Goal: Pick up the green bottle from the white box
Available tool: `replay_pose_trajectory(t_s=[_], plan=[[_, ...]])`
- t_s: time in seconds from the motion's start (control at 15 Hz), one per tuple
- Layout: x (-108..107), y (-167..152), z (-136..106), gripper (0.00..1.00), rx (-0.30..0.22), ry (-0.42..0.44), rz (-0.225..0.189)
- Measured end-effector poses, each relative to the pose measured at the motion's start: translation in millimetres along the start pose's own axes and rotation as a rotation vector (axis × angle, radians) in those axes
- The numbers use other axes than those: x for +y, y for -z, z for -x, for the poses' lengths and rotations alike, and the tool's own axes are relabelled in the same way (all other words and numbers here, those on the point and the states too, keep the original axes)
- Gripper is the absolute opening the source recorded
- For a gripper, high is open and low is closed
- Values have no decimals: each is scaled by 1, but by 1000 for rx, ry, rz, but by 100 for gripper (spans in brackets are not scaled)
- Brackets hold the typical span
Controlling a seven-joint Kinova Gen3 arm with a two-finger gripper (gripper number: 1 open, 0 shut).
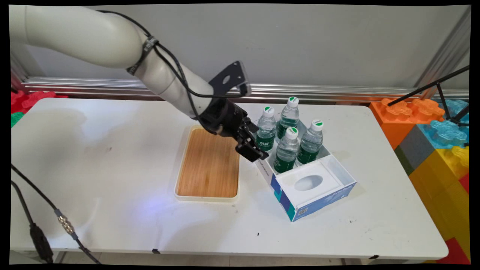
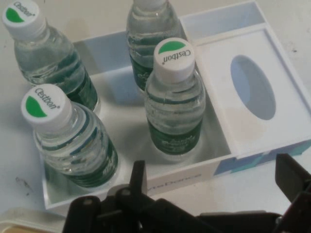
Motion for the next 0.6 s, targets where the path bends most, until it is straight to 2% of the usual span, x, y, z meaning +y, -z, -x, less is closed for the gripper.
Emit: replay_pose_trajectory(t_s=[0.2, 0.6], plan=[[7, -10, -12, 100, -28, -4, -28], [15, -37, -29, 100, -74, 2, -53]])
